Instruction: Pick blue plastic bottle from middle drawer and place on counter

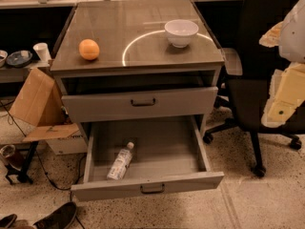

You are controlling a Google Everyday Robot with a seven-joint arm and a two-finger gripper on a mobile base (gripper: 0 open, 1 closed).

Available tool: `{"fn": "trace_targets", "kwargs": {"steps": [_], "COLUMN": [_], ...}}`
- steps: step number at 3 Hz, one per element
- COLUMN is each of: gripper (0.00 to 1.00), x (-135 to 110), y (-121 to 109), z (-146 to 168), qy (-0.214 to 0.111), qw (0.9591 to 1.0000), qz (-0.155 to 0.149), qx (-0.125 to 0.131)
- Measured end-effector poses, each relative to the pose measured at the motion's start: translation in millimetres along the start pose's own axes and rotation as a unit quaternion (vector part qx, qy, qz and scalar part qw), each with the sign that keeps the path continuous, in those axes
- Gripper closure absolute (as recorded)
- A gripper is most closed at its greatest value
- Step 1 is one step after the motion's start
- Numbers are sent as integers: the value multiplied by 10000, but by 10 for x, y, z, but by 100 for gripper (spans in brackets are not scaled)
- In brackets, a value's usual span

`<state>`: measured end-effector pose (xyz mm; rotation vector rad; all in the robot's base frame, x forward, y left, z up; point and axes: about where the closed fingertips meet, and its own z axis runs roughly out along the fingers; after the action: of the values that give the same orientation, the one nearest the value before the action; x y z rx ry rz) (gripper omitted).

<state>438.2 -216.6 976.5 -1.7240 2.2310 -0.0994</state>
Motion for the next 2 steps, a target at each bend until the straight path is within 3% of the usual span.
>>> {"fn": "trace_targets", "kwargs": {"steps": [2], "gripper": [0], "x": [-23], "y": [-24], "z": [71], "qy": [-193], "qw": [9998], "qz": [-31], "qx": [-22]}}
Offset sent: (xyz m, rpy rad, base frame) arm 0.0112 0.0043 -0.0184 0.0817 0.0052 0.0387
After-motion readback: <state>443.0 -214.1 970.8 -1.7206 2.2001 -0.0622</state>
